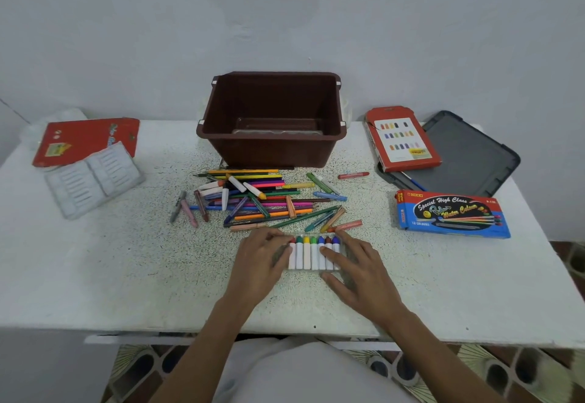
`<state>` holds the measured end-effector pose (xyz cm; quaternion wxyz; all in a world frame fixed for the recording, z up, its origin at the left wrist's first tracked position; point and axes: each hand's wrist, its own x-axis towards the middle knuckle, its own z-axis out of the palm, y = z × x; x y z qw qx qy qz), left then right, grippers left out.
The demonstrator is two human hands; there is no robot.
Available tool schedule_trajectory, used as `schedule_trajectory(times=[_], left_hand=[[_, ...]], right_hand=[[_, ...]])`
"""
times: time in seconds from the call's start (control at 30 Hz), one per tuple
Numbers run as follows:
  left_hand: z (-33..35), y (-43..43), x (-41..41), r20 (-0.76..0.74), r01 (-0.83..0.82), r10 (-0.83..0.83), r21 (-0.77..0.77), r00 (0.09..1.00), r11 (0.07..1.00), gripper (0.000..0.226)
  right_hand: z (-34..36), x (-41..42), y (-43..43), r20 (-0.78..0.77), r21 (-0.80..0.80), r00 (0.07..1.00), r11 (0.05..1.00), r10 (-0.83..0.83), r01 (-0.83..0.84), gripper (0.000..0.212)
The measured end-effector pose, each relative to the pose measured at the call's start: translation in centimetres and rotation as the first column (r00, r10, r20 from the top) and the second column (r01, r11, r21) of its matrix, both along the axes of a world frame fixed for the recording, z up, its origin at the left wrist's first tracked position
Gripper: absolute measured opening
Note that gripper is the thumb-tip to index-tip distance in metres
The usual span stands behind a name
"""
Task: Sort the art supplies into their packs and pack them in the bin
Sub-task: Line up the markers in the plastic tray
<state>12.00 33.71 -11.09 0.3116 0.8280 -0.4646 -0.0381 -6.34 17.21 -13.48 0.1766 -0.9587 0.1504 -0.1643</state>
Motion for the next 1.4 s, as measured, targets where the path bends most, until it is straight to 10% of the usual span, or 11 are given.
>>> schedule_trajectory(times=[0.33, 0.53, 1.2, 1.3, 1.4], left_hand=[[1.4, -1.8, 6.1, 0.215, -0.23, 0.226, -0.006, 0.95, 0.973, 0.016], [2.7, -4.1, 9.5, 0.416, -0.176, 0.063, 0.238, 0.907, 0.955, 0.033], [3.0, -4.7, 10.8, 0.405, -0.097, -0.027, 0.282, 0.914, 0.955, 0.022], [3.2, -4.7, 10.6, 0.264, -0.062, 0.012, 0.183, 0.965, 0.981, 0.022], [5.0, -4.8, 8.9, -0.225, -0.113, 0.113, 0.012, 0.968, 0.993, 0.022]], right_hand=[[0.1, 0.0, 0.1, 0.012, 0.003, 1.0, 1.0, 0.007, -0.007, 0.046], [0.1, 0.0, 0.0, -0.002, -0.005, 1.0, 1.0, 0.0, 0.0, 0.046], [0.1, 0.1, 0.0, -0.003, -0.009, 1.0, 1.0, 0.0, 0.0, 0.046], [0.0, 0.1, -0.1, -0.007, -0.006, 1.0, 1.0, -0.001, 0.001, 0.046], [-0.1, 0.1, -0.1, -0.004, -0.005, 1.0, 1.0, -0.001, 0.001, 0.046]])
